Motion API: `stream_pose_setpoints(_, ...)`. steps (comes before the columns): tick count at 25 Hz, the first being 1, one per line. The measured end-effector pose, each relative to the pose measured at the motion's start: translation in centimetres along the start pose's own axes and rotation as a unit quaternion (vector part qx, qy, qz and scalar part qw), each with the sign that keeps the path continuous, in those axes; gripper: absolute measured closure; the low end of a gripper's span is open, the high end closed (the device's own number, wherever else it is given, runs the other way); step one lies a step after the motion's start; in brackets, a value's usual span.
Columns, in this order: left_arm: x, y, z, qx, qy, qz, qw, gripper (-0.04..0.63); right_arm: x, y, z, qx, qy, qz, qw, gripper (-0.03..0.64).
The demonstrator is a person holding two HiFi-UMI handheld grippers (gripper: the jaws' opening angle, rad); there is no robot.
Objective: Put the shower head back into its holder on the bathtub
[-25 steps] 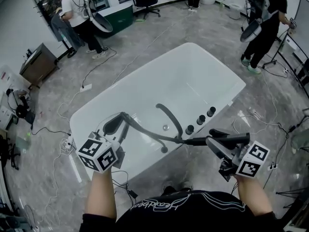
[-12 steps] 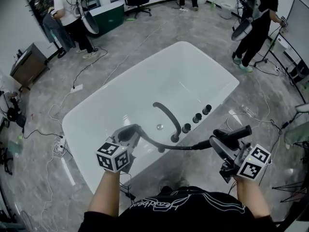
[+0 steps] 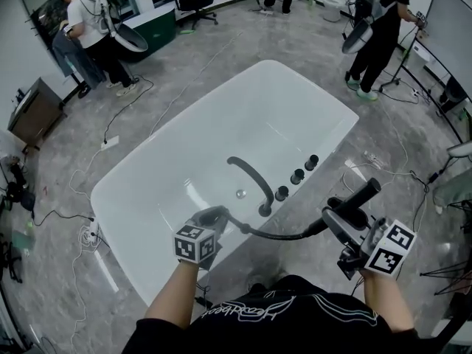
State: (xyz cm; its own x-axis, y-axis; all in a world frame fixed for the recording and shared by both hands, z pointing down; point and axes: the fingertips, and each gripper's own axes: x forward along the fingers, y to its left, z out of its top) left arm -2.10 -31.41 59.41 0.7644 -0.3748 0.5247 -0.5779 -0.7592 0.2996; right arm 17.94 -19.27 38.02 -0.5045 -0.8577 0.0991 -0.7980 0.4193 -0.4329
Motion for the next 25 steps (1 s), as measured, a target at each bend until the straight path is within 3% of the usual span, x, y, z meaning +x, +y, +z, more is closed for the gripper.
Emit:
stream_pose_setpoints(12, 5.4, -1.3, -8.8, -0.013, 0.108, -0.035, 0.9934, 0.539, -1.3, 0.6, 1.8, -0.006, -0.021, -0.009, 1.000, 0.488)
stream_pose_setpoints(20, 6.7, -2.6, -13.6, 0.018, 0.188, -0.042, 0.9811, 0.534, -0.8, 0.6, 1.4, -0.007, -0.009, -0.008, 1.000, 0.488)
stream_pose_setpoints(25, 6.6, -3.4, -15.0, 0.018, 0.195, -0.053, 0.9792, 0.514, -0.2, 0.7, 1.0, -0.005, -0.003, -0.002, 1.000, 0.489)
